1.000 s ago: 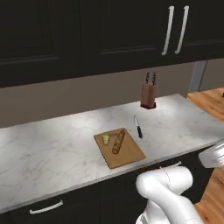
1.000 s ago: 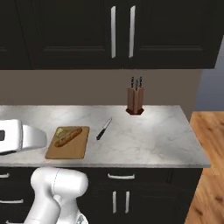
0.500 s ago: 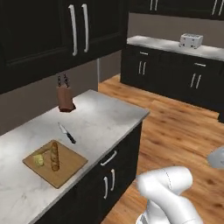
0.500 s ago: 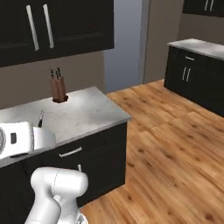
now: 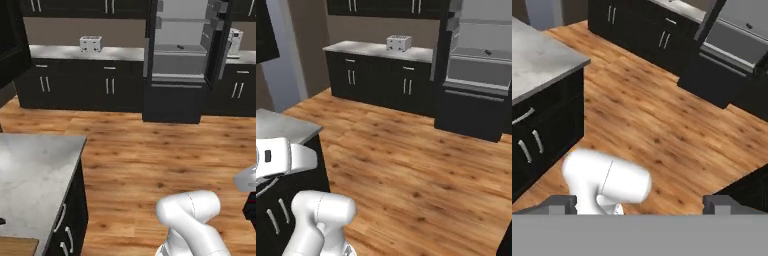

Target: Retrieve the sausage and cheese from the fridge and place them on the cutting board on the counter.

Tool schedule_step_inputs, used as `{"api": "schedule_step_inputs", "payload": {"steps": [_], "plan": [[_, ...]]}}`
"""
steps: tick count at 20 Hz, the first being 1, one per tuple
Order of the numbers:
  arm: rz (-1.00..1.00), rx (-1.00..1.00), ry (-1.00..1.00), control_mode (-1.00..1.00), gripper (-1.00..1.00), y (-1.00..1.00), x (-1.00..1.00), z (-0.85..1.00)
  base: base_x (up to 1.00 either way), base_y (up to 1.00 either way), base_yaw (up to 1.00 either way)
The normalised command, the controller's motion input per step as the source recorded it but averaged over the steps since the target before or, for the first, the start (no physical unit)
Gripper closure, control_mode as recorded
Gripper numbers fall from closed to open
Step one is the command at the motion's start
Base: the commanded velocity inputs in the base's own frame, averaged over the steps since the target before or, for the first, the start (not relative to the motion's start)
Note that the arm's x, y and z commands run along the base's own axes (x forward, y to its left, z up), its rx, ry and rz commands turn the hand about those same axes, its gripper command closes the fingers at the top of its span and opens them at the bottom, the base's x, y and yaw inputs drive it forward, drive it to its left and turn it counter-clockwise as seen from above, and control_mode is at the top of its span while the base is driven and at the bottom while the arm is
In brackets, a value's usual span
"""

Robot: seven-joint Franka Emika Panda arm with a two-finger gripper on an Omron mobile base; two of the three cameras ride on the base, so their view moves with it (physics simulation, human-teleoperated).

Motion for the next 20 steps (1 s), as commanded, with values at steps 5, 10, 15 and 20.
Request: {"api": "schedule_step_inputs", "payload": {"steps": [5,10,15,20], "plan": [[0.00,0.00,0.00,1.00,-1.00,0.00,0.00,0.00,0.54,-0.87,-0.55],[0.00,0.00,0.00,1.00,-1.00,0.00,0.00,0.00,1.00,-0.44,-0.14],[0.00,0.00,0.00,1.00,-1.00,0.00,0.00,0.00,1.00,0.10,-0.03],[0.00,0.00,0.00,1.00,-1.00,0.00,0.00,0.00,1.00,-0.18,0.00]]}}
